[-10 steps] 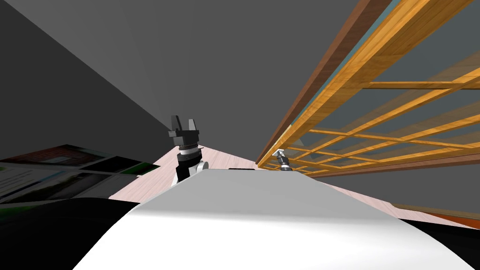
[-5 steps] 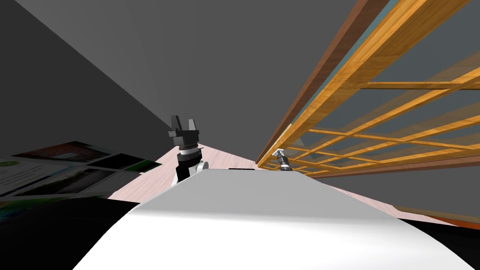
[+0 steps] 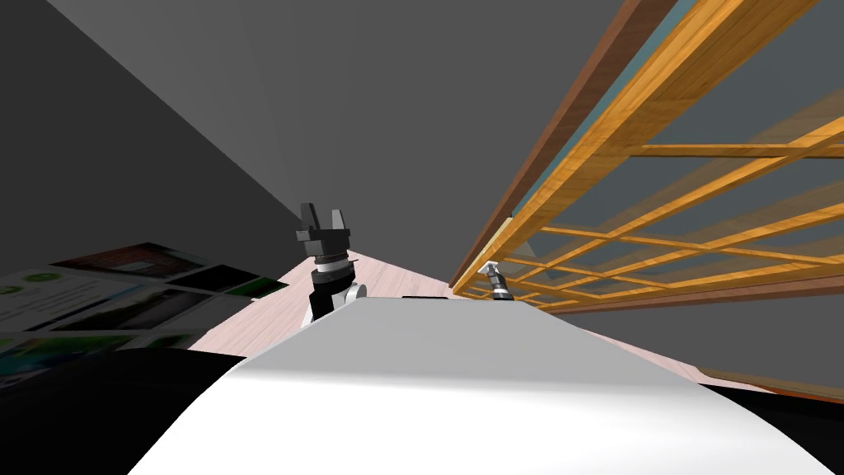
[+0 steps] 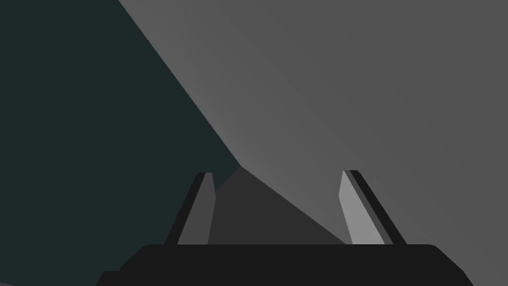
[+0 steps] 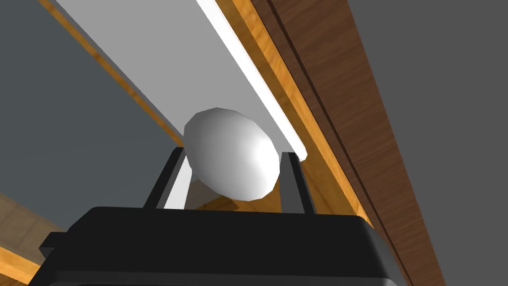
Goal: Pull the door open
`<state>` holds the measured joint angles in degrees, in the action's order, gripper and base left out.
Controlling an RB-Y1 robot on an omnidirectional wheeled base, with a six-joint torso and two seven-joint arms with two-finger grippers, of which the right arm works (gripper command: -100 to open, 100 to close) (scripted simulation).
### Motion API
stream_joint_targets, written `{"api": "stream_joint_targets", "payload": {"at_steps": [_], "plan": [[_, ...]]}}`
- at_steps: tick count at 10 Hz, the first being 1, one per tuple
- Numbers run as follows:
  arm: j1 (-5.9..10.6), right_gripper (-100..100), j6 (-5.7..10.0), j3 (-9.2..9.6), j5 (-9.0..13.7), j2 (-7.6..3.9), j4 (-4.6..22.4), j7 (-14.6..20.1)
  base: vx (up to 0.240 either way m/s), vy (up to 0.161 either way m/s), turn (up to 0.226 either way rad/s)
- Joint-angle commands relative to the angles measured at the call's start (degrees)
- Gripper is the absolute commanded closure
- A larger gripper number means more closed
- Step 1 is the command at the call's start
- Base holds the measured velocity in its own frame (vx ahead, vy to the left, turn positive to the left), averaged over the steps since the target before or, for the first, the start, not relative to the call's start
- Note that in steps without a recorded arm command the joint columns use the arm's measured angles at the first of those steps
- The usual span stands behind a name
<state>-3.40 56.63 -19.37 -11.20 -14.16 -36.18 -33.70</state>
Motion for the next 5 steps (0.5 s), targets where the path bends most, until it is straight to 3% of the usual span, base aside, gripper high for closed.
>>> {"api": "stream_joint_targets", "payload": {"at_steps": [1,5], "plan": [[0.10,100,-0.06,0.50,0.92,0.00,0.24,2.86,-0.035,-0.015,0.035],[0.33,100,-0.27,1.48,2.63,-0.12,0.30,7.70,-0.038,-0.022,0.044]]}}
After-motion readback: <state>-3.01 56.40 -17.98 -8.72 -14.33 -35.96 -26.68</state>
